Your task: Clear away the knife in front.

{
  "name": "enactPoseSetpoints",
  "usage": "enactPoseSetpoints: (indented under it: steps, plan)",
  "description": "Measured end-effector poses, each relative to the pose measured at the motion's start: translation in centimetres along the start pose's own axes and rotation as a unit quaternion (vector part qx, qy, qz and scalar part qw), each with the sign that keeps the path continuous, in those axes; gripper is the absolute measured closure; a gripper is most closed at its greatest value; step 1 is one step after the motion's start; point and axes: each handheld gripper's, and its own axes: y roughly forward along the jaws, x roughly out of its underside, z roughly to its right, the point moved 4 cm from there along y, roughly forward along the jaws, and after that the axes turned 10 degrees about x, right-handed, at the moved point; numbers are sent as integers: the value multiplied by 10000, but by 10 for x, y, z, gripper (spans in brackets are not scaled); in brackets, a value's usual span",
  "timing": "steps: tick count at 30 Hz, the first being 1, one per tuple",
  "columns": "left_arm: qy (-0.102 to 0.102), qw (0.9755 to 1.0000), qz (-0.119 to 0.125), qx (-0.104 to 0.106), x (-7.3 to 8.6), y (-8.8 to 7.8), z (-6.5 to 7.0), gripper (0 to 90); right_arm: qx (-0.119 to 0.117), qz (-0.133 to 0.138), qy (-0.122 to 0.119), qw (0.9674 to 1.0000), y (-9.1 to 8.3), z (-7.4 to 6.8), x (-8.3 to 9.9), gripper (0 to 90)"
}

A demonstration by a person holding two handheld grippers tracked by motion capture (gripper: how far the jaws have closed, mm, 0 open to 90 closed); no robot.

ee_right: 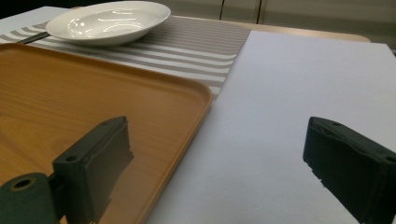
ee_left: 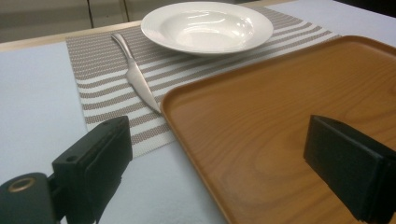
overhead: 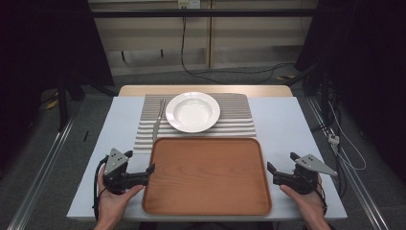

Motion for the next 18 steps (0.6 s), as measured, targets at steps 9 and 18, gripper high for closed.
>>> enactPoseSetpoints:
  steps: [9, 18]
  plan:
    - [-150, 9997, -182, 110, -1, 5, -1, 67, 16, -16, 29, 10000, 0, 1, 1, 64]
    - [-40, 9995, -321, 0, -14, 15, -12, 77, 6, -77, 44, 10000, 0, 2, 1, 69]
